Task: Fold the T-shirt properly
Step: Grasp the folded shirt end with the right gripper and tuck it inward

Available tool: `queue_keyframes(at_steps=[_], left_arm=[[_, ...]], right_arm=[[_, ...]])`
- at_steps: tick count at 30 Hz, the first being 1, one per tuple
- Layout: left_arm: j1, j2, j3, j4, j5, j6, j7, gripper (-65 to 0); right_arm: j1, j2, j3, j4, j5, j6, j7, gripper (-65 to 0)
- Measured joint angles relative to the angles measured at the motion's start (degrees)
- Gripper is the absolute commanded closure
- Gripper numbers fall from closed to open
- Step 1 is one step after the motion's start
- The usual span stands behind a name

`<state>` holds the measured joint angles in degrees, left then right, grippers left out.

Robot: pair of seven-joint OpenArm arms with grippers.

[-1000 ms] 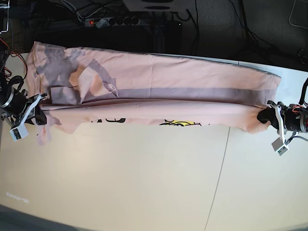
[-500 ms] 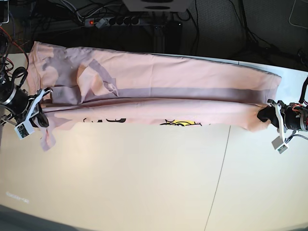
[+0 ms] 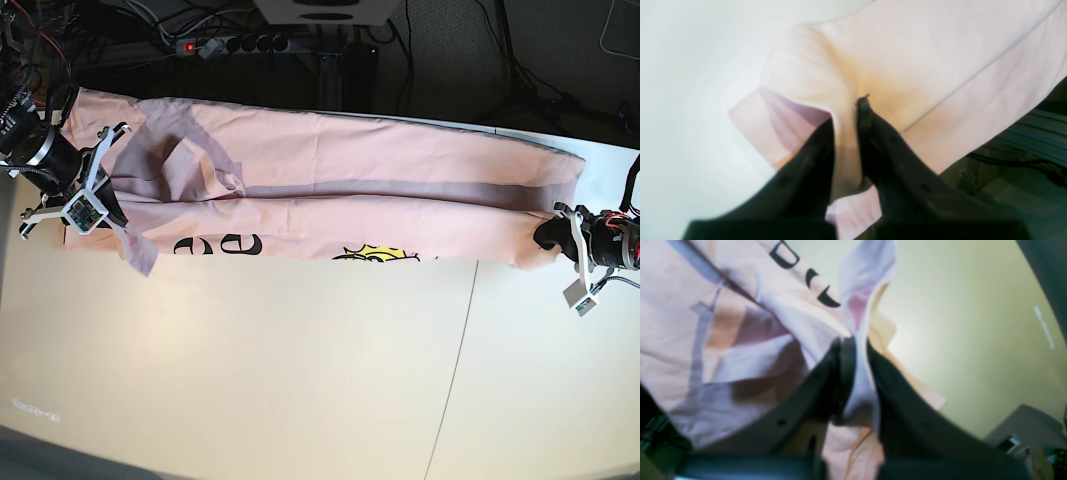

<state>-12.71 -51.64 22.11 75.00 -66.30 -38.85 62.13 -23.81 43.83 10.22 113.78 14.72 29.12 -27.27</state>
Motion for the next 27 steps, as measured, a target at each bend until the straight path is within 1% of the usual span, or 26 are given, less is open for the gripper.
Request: queue_keyframes(at_steps=[7,9,11,14,20,21,22,23,24,25,26,27], left_arm=[[0.02,0.0,0.0,0.0,-0.17,0.0,0.04,0.0],[0.02,0.0,0.0,0.0,-0.24,0.0,0.07,0.0],[0.04,-0.04,0.0,0.0,-1.33,0.0,0.22,0.0],[0.98,-0.13,0.0,0.0,-1.62,0.0,0.22,0.0],[2.84,-0.11,0.0,0.0,-1.53,0.0,0.22,0.0],[2.84,-0.11,0.0,0.0,-1.44,0.0,0.22,-3.9],[2.82,-0.11,0.0,0.0,-1.46,0.0,0.22,-10.0],[2.82,-0.11,0.0,0.0,-1.38,0.0,0.2,-15.4],[2.84,-0.11,0.0,0.0,-1.31,0.0,0.22,-19.9],[2.84,-0.11,0.0,0.0,-1.16,0.0,0.22,-23.3],[2.82,-0.11,0.0,0.0,-1.05,0.0,0.22,-24.6],[2.82,-0.11,0.0,0.0,-0.98,0.0,0.22,-24.7]], right_arm=[[-3.1,0.0,0.0,0.0,-0.04,0.0,-1.03,0.0],[-4.11,0.0,0.0,0.0,0.76,-0.02,-1.05,0.0],[-4.76,-0.02,0.0,0.0,0.85,0.0,-1.05,0.0],[-4.76,-0.35,0.02,0.0,0.9,0.0,-2.03,0.0],[-4.79,-0.98,0.02,-0.37,1.31,-0.02,-2.16,-0.6],[-4.79,-0.98,0.02,-0.44,1.31,-0.02,-2.16,-9.8],[-4.79,-0.98,0.02,-0.44,1.31,0.0,-2.21,-19.6],[-4.79,-0.98,0.02,-0.44,1.51,0.0,-2.82,-27.8],[-4.79,-0.98,0.02,-0.44,1.49,-0.02,-3.67,-34.1],[-4.79,-0.98,0.02,-0.55,1.51,-0.02,-4.11,-37.7],[-4.79,-0.98,0.02,-0.61,1.53,-0.02,-4.55,-38.6],[-4.79,-0.98,0.02,-0.66,1.53,-0.02,-4.96,-38.6]])
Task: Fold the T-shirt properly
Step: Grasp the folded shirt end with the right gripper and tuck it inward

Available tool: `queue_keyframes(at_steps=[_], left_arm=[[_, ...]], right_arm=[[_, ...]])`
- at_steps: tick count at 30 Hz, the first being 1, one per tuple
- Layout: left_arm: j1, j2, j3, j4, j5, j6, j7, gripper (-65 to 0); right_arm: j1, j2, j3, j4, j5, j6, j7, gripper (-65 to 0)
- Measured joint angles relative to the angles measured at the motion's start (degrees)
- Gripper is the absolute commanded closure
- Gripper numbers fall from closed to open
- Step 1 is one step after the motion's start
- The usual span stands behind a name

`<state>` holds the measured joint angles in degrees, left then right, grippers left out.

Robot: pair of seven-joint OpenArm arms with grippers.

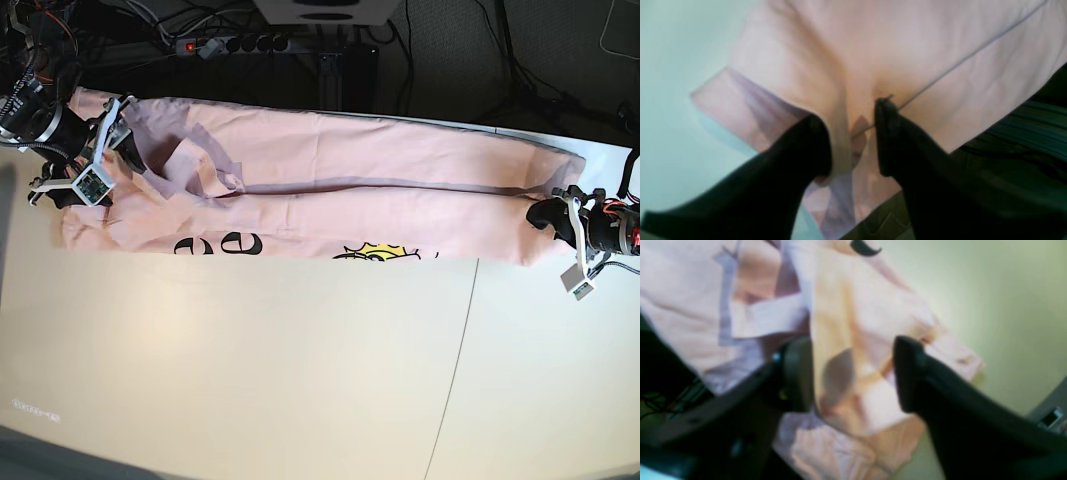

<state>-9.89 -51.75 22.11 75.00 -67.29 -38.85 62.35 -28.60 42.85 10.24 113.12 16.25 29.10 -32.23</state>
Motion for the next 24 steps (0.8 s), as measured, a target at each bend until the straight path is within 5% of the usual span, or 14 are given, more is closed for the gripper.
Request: queue_keyframes(at_steps=[12,15,17,19,24], left_arm=[[0.0,0.0,0.0,0.0,0.0,0.0,0.83,-24.5],[0.0,0.0,0.0,0.0,-0.02,0.0,0.87,-24.5],[0.0,0.0,0.0,0.0,0.02,0.0,0.9,-24.5],[0.0,0.0,0.0,0.0,-0.02,0.0,0.9,-24.5],[-0.13,0.0,0.0,0.0,0.02,0.0,1.03,-24.5]], right_arm=[[0.37,-2.36,1.9,0.0,1.77,-0.85,-1.62,-38.4],[0.37,-4.0,3.04,-0.04,7.32,-0.85,-2.78,-36.9],[0.37,-5.38,3.04,-0.04,12.81,-0.85,-3.85,-22.7],[0.39,-7.19,3.02,-0.04,15.13,-0.83,-5.4,0.0],[0.37,-11.02,3.02,-0.04,17.77,-0.74,-5.35,0.0]])
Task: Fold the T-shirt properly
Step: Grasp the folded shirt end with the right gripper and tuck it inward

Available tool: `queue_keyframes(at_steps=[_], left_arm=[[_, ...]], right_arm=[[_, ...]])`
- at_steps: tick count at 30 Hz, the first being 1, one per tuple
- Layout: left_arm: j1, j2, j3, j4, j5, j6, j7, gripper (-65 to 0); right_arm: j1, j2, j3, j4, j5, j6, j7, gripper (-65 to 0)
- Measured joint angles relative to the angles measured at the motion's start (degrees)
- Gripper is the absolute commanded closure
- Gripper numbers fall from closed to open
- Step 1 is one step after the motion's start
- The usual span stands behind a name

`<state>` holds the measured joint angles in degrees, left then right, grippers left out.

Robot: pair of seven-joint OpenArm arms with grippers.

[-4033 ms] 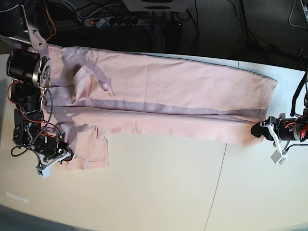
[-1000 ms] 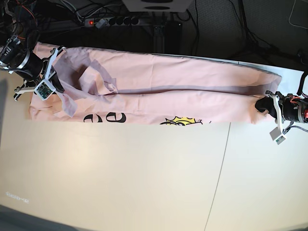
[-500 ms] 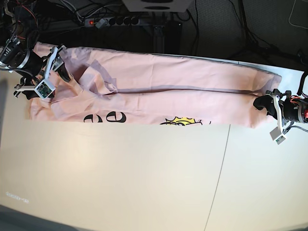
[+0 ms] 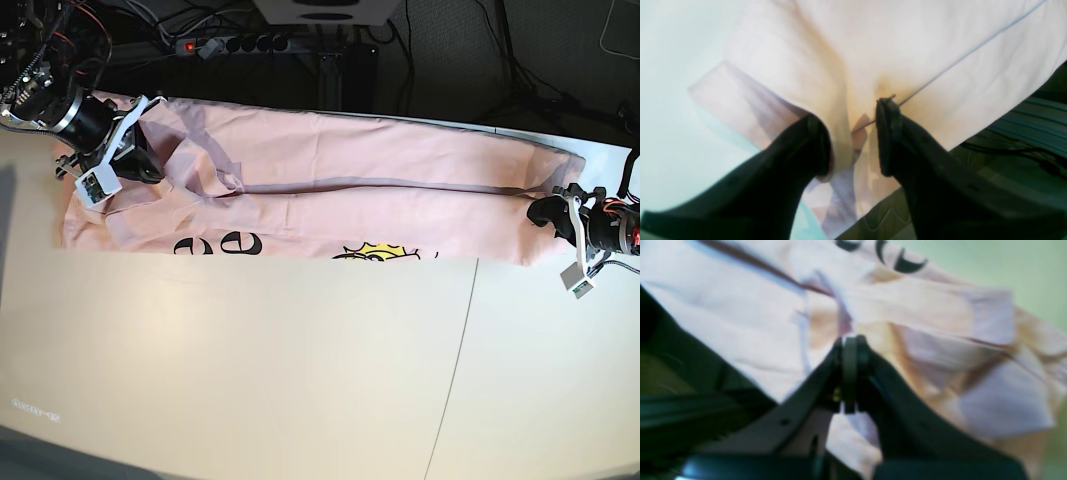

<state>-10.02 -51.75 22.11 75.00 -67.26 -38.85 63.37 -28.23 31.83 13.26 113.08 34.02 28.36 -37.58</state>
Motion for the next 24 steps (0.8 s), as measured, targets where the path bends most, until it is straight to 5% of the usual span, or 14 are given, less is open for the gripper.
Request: queue_keyframes(at_steps=[4,15,24], left_arm=[[-0.17,0.0,0.0,0.0,-0.22,0.0,0.04,-24.5],[-0.15,0.0,0.0,0.0,-0.33,0.0,0.02,-24.5],[-0.17,0.0,0.0,0.0,-0.33,0.0,-0.37,-24.5]], right_arm=[[0.15,-1.51,-0.9,0.0,-1.14,0.15,0.04,0.0],[0.17,-2.12,-6.97,-6.73,-17.4,0.11,6.49,0.0],[0.33,-2.12,0.22,-7.67,-15.21,0.09,6.51,0.0]])
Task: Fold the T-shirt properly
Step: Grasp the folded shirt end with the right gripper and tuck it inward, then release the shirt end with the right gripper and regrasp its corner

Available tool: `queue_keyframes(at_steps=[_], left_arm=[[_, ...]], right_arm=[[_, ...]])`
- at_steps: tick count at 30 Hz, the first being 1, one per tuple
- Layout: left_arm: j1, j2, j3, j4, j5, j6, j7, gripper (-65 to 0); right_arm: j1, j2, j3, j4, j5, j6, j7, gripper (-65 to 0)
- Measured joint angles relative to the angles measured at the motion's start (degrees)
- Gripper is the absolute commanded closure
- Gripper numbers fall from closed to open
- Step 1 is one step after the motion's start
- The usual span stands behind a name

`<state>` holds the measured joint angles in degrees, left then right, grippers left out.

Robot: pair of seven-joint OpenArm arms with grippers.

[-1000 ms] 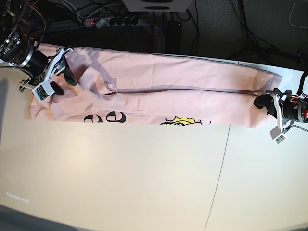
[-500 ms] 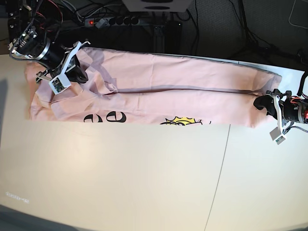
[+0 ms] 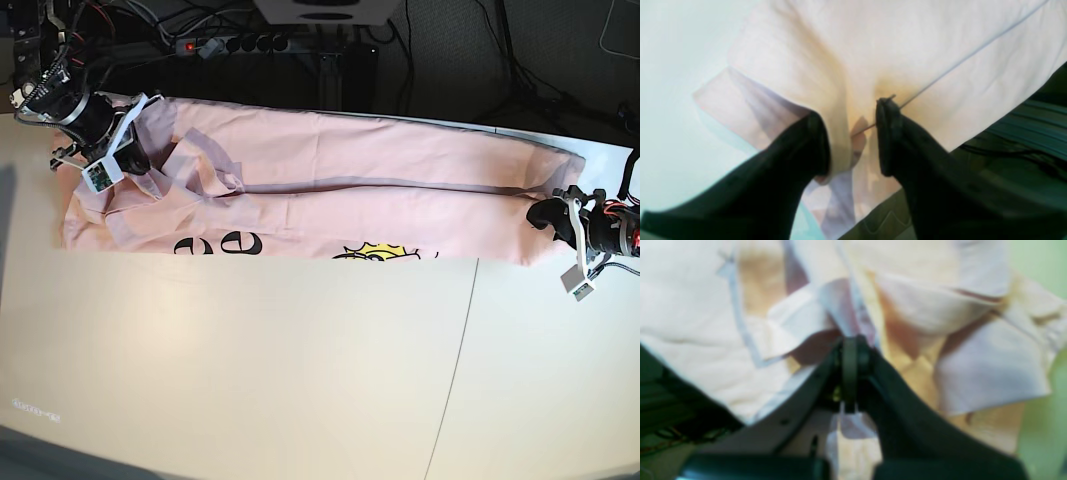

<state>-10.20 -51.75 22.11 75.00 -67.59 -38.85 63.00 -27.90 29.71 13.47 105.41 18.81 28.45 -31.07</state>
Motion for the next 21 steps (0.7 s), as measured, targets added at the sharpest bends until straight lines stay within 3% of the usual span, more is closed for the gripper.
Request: queue_keyframes(at_steps=[12,18,21], left_arm=[[0.0,0.0,0.0,0.0,-0.02,0.0,0.0,-24.5],[0.0,0.0,0.0,0.0,0.09,0.0,-0.46,-24.5],[0.0,0.0,0.0,0.0,0.09,0.0,-0.46,-24.5]], right_arm=[[0.7,0.11,11.72,-3.63,1.01,0.0,0.2,0.0],[3.72,1.25,12.2,-16.33,1.31,-0.02,0.17,0.0],[4.24,1.22,12.26,-18.99,5.88,-0.02,0.24,0.0]])
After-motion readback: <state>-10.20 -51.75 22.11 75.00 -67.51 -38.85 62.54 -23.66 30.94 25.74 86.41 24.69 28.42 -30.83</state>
